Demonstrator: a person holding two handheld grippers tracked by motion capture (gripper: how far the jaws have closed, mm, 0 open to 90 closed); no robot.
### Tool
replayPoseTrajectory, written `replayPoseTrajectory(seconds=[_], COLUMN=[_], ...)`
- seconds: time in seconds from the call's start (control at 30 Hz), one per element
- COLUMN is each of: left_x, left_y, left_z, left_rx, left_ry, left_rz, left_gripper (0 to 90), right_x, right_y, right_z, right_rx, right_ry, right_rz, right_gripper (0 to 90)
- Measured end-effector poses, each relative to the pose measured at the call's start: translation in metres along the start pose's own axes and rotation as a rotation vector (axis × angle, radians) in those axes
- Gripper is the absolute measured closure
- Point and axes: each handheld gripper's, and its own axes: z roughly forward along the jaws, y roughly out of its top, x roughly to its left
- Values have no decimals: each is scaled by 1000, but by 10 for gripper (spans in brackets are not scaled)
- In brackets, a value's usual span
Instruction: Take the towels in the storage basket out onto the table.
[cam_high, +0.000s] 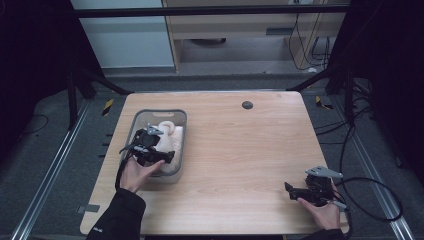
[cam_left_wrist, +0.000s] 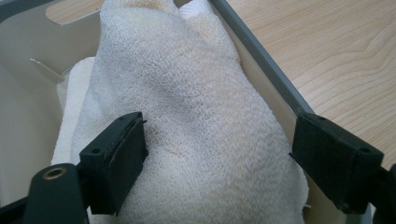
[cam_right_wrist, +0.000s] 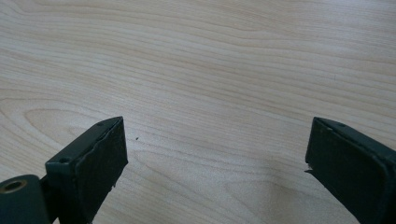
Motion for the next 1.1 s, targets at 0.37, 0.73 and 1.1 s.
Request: replayPoseTrajectory(seconds=[0.37, 0.73, 1.1], left_x=[-1, 1, 2], left_y=[0, -4, -5], left_z=[6, 11, 7], left_rx=[38, 98, 94], left_ry=[39, 70, 71], left_rz=[11, 14, 27], left_gripper=[245, 480, 601], right_x=[0, 0, 0], right_y=[0, 0, 0], right_z=[0, 0, 1], right_rx=[5, 10, 16], right_ry=[-4, -2, -1], right_rz=[-2, -1, -2], right_gripper=[54, 54, 56])
